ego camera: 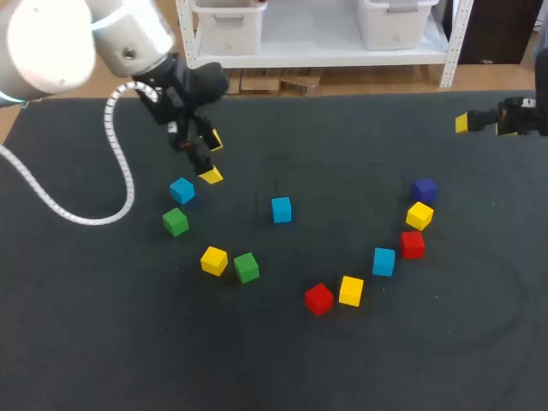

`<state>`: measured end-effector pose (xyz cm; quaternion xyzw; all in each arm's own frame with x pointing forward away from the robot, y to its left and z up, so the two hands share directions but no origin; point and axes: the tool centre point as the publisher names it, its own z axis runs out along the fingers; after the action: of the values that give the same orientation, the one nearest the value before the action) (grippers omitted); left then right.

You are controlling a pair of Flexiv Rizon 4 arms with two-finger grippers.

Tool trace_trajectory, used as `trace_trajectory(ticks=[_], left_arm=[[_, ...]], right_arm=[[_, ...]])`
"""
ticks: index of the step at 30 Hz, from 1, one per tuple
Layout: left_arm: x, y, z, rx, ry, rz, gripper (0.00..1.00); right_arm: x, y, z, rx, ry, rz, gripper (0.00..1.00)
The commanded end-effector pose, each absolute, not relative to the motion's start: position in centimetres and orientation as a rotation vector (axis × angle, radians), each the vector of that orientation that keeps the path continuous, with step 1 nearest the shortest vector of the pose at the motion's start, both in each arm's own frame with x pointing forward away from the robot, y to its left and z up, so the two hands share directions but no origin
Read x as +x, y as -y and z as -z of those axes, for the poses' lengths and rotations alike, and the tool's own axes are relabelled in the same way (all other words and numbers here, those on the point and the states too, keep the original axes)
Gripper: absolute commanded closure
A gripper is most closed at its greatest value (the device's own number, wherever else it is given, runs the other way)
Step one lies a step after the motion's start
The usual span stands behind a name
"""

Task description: Place the blue cubes, place green cubes on the blue cubes, place the yellow cubes on the green cubes, then place the red cubes on the yellow cubes, and place purple cube on the red cubes.

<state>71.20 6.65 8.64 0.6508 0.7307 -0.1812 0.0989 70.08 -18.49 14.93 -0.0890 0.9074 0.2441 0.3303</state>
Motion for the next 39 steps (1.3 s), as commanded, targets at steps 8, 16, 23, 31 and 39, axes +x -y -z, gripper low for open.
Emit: trace_trajectory(ticks=[8, 16, 23, 31, 39], left_arm=[[70.3, -8.9, -8.6, 1.797, -2.100, 0.647, 0.00], [70.7, -9.8, -8.9, 1.706, -2.130, 0.658, 0.00], [70.7, -9.8, -8.9, 1.706, -2.130, 0.658, 0.00], [70.7, -9.8, -8.9, 1.706, -2.130, 0.658, 0.00], [70.7, -9.8, -8.9, 1.706, -2.130, 0.658, 0.00]], right_arm=[[70.0, 18.5, -15.0, -0.231, -2.375, -0.635, 0.00], [70.0, 18.5, -15.0, -0.231, -2.375, -0.635, 0.00], [70.0, 18.5, -15.0, -0.231, -2.375, -0.635, 0.00], [70.0, 18.5, -15.0, -0.231, -2.375, -0.635, 0.00], [70.0, 18.5, -15.0, -0.231, -2.375, -0.635, 0.00]])
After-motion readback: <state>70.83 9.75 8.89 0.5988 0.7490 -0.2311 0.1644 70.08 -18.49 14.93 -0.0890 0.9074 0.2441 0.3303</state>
